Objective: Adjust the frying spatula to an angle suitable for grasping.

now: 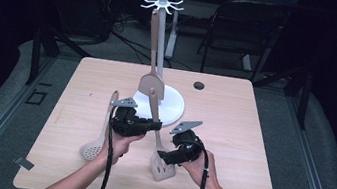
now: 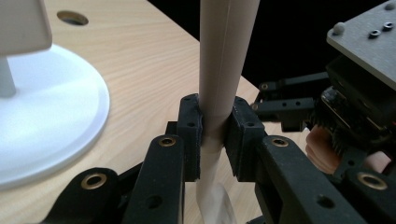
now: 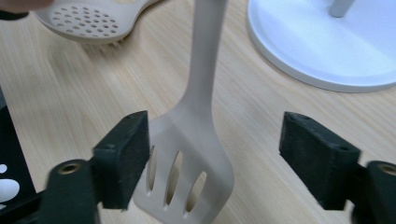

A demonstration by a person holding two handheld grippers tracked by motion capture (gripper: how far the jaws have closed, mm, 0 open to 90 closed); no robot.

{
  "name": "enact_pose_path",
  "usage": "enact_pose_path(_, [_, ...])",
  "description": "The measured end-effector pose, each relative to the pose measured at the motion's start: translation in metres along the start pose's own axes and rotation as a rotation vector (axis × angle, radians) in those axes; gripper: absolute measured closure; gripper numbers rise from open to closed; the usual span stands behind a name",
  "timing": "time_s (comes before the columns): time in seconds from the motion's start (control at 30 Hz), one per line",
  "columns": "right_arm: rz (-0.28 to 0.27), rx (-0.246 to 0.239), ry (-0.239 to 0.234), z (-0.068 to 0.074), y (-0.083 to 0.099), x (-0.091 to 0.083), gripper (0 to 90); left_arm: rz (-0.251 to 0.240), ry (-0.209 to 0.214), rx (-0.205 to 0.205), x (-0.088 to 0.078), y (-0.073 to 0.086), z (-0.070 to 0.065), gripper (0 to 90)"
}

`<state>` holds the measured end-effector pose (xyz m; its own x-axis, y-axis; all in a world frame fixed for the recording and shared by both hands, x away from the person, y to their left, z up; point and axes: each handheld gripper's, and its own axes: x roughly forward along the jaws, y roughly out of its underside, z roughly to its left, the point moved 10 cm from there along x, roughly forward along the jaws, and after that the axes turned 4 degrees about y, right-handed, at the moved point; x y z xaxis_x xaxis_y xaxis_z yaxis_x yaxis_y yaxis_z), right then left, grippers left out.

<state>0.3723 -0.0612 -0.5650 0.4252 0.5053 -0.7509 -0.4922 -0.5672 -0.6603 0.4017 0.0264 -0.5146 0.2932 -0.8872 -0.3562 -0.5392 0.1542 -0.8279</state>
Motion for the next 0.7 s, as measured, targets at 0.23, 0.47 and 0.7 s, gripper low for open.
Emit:
enact_pose_path(0.23, [0.002, 0.016, 0.024, -0.013, 0.009, -0.013, 14.4, 0.014, -0.012, 0.073, -0.002, -0.011, -0.003, 77.3])
enact_pose_path(0.47, [0.034, 0.012, 0.049, -0.021, 0.019, -0.014, 8.5, 0.020, -0.028, 0.127, 0.002, -0.025, -0.005, 77.3])
enact_pose_path(0.7, [0.057, 0.036, 0.054, -0.027, 0.023, -0.010, 4.0, 0.035, -0.059, 0.169, 0.005, -0.039, -0.002, 77.3])
